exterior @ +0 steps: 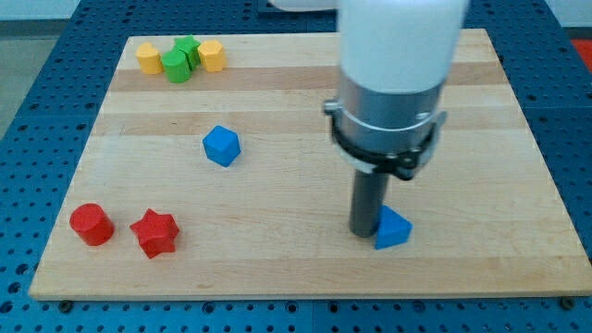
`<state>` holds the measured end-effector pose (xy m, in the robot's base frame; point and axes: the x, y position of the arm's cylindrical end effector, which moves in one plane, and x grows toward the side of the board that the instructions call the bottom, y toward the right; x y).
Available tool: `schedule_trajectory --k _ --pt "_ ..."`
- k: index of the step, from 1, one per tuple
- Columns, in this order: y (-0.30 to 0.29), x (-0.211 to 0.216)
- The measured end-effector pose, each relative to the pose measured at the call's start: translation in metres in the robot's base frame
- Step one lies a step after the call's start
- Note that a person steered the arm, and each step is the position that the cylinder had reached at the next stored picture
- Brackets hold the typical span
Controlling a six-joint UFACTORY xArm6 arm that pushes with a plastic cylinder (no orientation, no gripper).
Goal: Slide the blue cube diagonal to the red star
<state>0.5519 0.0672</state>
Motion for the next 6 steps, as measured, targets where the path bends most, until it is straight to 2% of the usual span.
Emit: schedule_trajectory --k 1,2,3,4,5,6 --pt "-0.046 0.0" --pt "-0.126 -0.024" --pt "-0.181 -0.066" --pt "-0.23 -0.067" --pt "-0.256 -0.099" --pt "-0.238 -0.141"
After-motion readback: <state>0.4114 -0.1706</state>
